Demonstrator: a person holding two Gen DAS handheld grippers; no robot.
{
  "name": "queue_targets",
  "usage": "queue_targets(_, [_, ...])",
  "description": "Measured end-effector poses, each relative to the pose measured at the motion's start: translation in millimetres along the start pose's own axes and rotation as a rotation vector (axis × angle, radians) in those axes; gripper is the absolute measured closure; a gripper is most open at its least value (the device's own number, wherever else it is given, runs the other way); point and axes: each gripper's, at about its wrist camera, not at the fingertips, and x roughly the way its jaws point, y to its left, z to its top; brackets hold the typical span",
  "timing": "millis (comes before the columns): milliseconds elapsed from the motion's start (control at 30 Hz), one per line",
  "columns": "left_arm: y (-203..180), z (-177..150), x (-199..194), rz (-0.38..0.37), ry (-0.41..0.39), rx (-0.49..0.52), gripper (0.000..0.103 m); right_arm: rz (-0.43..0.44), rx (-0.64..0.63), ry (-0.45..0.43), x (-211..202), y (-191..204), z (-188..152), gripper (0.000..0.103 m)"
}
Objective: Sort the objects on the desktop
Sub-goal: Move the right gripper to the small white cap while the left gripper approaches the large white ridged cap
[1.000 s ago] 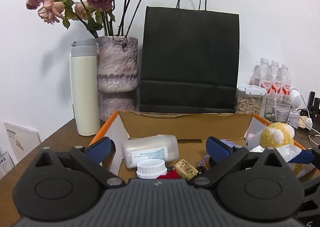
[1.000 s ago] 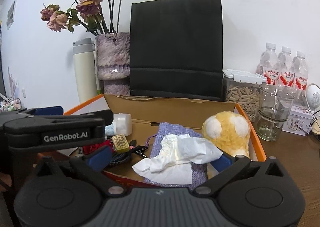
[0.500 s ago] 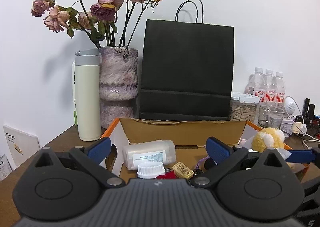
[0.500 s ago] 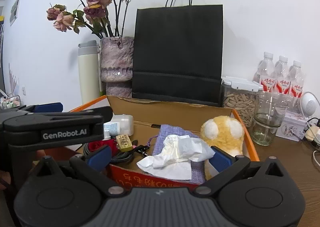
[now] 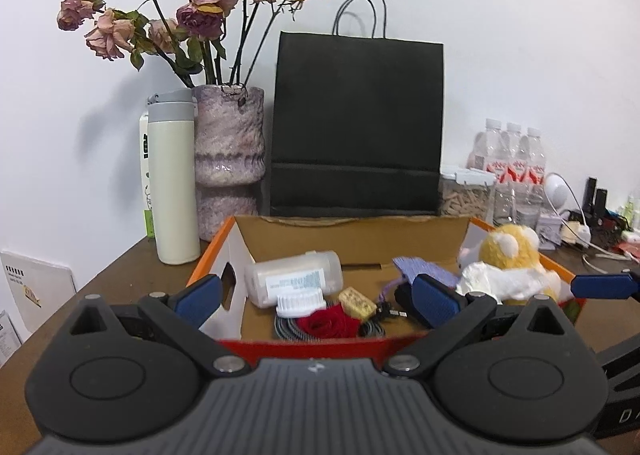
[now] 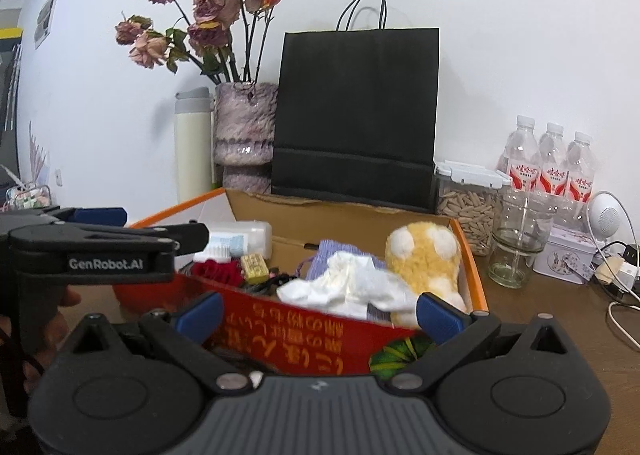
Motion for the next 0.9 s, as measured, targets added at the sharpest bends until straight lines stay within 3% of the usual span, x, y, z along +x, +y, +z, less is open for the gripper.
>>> queue_targets(367, [-2, -17, -21, -0.012, 0.086, 0.041, 0.0, 0.007, -0.012, 0.103, -20, -5, -24, 0.0])
queue_targets(733, [8, -33, -21, -0.026, 0.233, 0.027, 0.0, -0.009, 0.028, 0.251, -23, -20, -44, 0.0])
queue_targets(900, [7, -34, -18, -0.025, 0.258, 0.027, 0.0, 0.022, 0.043, 0.265, -20, -22, -45, 0.002])
